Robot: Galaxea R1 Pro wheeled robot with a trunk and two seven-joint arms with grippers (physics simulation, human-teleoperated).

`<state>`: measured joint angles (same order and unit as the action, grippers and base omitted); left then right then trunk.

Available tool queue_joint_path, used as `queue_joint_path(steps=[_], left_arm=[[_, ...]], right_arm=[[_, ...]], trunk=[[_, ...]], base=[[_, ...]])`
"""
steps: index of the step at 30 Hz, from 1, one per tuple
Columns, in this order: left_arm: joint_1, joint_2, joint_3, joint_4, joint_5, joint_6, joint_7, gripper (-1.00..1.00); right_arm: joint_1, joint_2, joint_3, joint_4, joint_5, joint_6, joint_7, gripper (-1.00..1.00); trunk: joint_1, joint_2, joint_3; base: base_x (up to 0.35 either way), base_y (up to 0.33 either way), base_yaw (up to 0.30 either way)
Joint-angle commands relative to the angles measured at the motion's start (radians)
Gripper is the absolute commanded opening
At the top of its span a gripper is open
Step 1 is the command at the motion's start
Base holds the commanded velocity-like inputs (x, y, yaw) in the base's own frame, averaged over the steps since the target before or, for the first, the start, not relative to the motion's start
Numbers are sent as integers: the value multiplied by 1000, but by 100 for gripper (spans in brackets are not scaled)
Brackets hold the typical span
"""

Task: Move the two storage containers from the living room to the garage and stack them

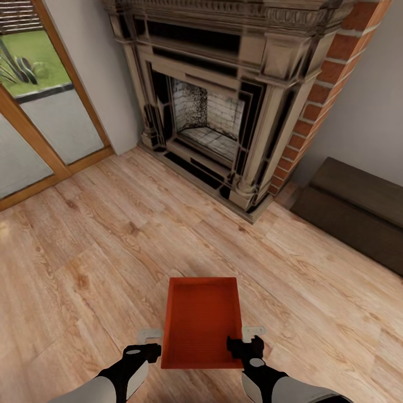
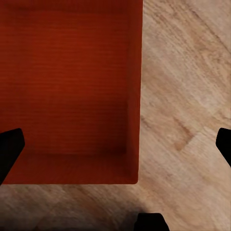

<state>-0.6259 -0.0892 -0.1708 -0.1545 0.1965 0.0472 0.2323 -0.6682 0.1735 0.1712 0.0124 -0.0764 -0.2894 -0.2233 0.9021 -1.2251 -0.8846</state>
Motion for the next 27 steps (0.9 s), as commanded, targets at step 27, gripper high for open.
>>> queue_joint_path(steps=[27], left_arm=[[0,1,-9,-2,9,5,5,100]], right_arm=[[-1,-1,8,1,-8,-4,18,100]], trunk=[[104,-190,-85]], base=[[0,0,0]])
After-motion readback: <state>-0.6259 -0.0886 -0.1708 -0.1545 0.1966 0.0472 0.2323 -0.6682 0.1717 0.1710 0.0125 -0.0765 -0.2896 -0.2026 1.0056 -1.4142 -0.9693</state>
